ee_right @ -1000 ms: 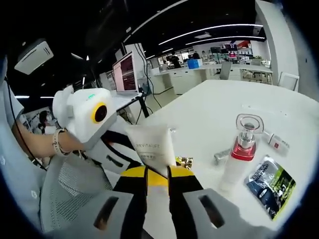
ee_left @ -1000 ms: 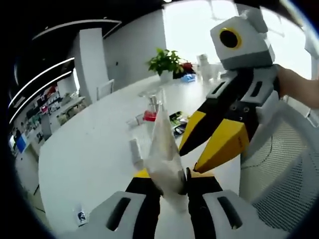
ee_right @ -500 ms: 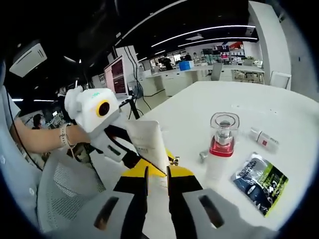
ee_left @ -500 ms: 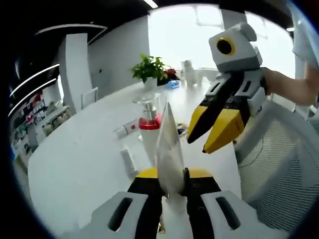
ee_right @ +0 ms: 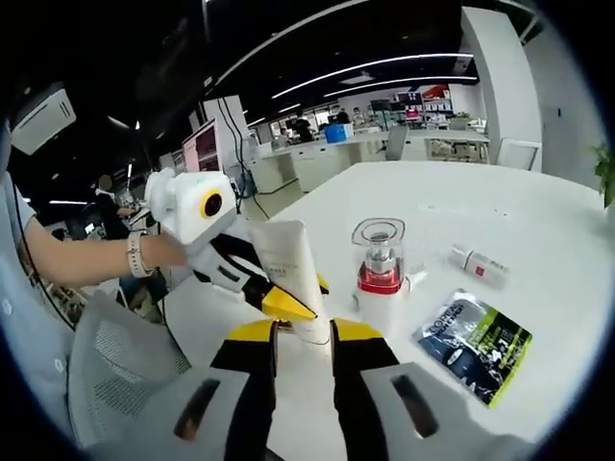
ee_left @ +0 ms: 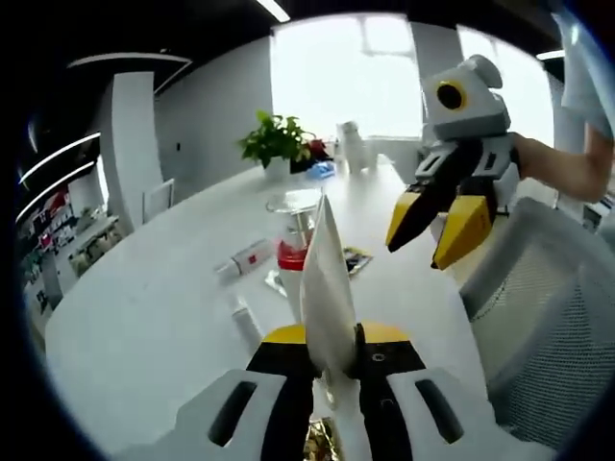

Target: Arrange the skincare products in the storage area until every visible bottle or jar stands upright without overlapping.

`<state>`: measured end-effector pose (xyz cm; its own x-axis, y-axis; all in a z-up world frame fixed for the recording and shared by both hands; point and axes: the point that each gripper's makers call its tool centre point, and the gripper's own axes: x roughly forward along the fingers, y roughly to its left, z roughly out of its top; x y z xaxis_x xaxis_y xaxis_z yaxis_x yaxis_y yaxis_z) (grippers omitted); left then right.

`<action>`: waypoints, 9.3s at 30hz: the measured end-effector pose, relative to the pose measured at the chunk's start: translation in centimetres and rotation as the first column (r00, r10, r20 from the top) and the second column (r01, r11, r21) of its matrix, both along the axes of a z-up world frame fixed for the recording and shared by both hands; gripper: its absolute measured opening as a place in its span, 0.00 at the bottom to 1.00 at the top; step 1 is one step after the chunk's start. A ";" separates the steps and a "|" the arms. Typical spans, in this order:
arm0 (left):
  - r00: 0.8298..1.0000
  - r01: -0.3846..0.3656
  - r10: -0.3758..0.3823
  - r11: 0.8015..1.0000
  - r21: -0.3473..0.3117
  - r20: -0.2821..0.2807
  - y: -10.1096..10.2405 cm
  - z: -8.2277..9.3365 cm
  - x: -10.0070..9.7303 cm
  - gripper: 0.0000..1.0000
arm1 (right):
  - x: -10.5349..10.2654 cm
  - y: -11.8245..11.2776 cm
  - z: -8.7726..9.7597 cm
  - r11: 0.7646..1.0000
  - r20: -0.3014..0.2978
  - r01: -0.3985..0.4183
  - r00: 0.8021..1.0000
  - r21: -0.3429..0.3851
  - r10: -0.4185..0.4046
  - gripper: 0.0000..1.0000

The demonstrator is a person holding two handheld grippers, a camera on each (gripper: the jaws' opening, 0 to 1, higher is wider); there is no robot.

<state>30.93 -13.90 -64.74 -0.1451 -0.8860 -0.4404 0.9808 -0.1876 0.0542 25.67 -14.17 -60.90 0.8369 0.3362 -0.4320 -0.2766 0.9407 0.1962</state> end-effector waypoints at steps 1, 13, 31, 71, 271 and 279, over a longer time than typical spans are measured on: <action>1.000 0.002 -0.002 1.000 -0.001 0.002 -0.2 0.0 0.1 0.13 | -0.1 -0.1 0.1 1.000 0.001 0.003 1.000 -0.001 -0.003 0.24; 0.999 0.045 -0.045 0.999 -0.014 -0.011 -1.8 0.0 1.2 0.13 | -0.5 -1.4 0.3 0.999 0.007 0.045 0.999 -0.012 -0.045 0.31; 0.997 0.039 -0.041 0.998 -0.041 -0.060 -2.9 0.1 1.6 0.14 | -0.6 -1.9 0.2 0.998 0.003 0.055 0.998 -0.007 -0.055 0.30; 0.991 0.025 -0.034 0.997 -0.066 -0.129 -3.0 0.2 1.5 0.16 | -0.9 -2.0 -0.1 0.998 -0.012 0.050 0.999 -0.026 -0.050 0.35; 0.837 -0.515 0.519 0.854 0.071 -0.175 12.9 5.4 1.3 0.97 | 18.5 -24.9 -13.4 0.797 -0.569 -0.442 0.808 -0.411 0.154 0.36; 0.828 -0.525 0.530 0.848 0.078 -0.184 13.2 5.0 1.3 0.97 | 16.1 -22.7 -13.3 0.803 -0.631 -0.481 0.756 -0.352 0.176 0.34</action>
